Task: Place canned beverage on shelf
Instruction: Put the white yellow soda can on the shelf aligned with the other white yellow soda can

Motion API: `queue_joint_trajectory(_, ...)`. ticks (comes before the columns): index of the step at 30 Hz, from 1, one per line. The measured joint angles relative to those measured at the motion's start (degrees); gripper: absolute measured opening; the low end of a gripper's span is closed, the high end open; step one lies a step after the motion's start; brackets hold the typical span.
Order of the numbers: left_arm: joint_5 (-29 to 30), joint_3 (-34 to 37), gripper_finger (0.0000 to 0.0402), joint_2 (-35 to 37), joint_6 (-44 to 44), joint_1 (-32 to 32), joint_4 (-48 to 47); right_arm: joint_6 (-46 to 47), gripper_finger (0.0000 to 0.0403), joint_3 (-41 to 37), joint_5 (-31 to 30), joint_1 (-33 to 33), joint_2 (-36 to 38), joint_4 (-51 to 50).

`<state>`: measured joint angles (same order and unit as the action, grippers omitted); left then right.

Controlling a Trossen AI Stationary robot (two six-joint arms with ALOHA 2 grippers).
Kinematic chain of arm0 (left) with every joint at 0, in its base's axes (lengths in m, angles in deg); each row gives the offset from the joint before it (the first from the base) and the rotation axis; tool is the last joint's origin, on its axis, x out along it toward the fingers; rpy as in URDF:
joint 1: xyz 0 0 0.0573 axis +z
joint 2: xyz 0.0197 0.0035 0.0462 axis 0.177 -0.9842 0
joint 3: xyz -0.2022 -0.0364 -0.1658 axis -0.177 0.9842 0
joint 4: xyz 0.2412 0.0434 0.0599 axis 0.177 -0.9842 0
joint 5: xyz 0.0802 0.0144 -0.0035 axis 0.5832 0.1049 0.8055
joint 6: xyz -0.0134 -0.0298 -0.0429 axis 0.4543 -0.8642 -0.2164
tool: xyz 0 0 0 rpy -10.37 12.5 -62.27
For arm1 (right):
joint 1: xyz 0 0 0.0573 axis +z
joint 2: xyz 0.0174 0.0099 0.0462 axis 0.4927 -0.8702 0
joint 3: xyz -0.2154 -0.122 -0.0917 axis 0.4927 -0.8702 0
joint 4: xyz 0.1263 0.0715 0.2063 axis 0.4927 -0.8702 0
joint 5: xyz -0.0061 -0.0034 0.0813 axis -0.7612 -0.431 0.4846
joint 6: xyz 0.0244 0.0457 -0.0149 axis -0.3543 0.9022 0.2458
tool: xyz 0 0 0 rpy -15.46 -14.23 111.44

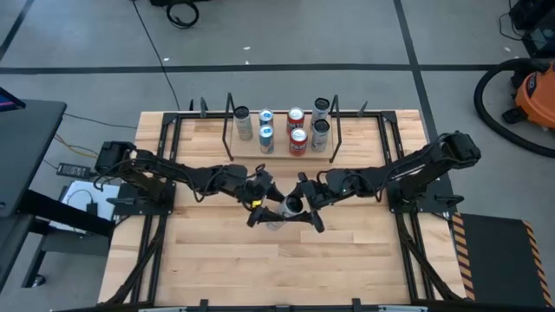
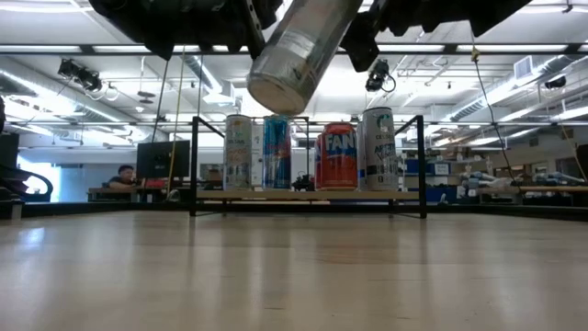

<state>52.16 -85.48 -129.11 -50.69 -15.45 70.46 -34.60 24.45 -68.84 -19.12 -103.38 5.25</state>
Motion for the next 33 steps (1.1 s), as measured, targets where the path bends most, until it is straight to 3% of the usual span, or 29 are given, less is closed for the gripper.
queue_joint_trajectory(21,-0.1,0.0,0.0351,0.1,5.1,0.5,0.5,0.4,0.0277,-0.1,0.9,-1.1,-0.1,1.4)
queue_joint_trajectory(31,0.5,0.0,0.0247,0.2,5.0,0.5,-0.2,0.4,0.0279,-0.1,2.4,-1.2,-0.2,2.2)
queue_joint_trajectory(33,0.5,0.0,0.0245,0.2,4.9,0.5,-0.2,0.4,0.0279,-0.2,2.7,-1.1,-0.2,2.3)
